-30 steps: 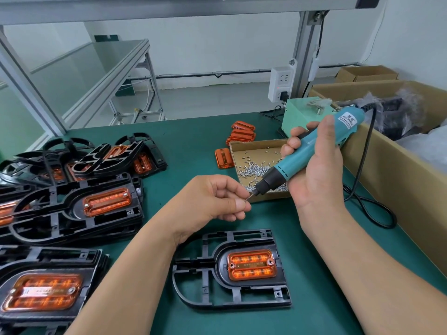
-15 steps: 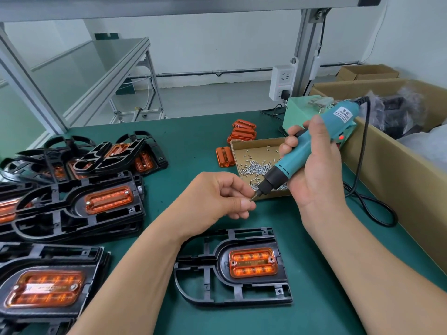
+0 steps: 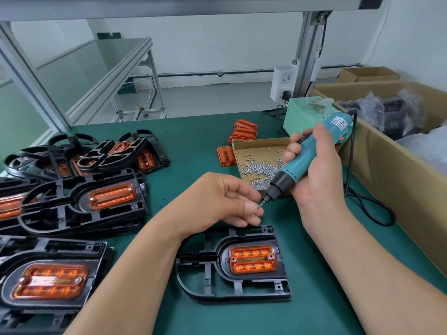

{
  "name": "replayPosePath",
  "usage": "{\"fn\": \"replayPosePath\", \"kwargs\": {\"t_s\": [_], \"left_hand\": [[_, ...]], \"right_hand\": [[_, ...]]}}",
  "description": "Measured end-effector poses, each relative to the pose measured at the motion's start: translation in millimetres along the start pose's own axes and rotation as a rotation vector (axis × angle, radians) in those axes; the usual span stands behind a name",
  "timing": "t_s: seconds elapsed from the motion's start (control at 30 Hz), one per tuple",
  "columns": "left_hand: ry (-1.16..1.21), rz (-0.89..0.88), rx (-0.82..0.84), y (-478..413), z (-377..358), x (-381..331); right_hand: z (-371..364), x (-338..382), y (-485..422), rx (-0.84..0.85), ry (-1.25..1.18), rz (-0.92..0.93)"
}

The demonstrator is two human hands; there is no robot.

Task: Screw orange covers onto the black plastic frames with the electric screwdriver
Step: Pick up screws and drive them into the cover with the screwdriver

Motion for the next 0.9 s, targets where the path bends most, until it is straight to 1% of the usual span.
{"fn": "replayPosePath", "kwargs": {"t_s": [0.2,0.33,0.43,0.57,0.63,0.7,0.83,0.9], "left_hand": [[-0.018,-0.032,-0.078,-1.3,9.8,1.9],[-0.133,-0.047,-0.144,-3.2,14.0,3.9],[-0.248,-0.041,-0.170,-3.2,14.5,3.7],[-0.343,-0.039,-0.190,-2.7,9.8,1.4],[-0.456,-0.040,-0.207,-1.4,8.7,0.1],[-0.563,-0.011,-0.197,0.4,6.5,-0.6],[-0.624,0.047,-0.173,3.8,2.2,-5.0],[-0.638,0.068,-0.103,6.6,-0.8,-5.5]], "right_hand": [[1.9,0.4,0.1,0.013,-0.015,-0.014],[1.8,4.6,3.7,0.058,0.007,0.016],[-2.5,11.6,8.0,0.133,0.019,0.047],[-7.4,24.6,16.3,0.279,0.027,0.095],[-8.8,29.9,20.2,0.344,0.025,0.105],[-8.9,33.6,23.7,0.396,0.025,0.109],[-6.3,35.0,30.2,0.477,0.034,0.111],[-5.5,33.6,33.0,0.496,0.039,0.105]]}}
Point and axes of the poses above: each hand's wrist, its own y-axis away from the middle knuckle, its own z-axis out of the back of the hand, x = y × z, the point moved 3 cm from there along -y, towards the middle knuckle, and after that the axes turned 9 degrees about z, right-handed, at the moved point
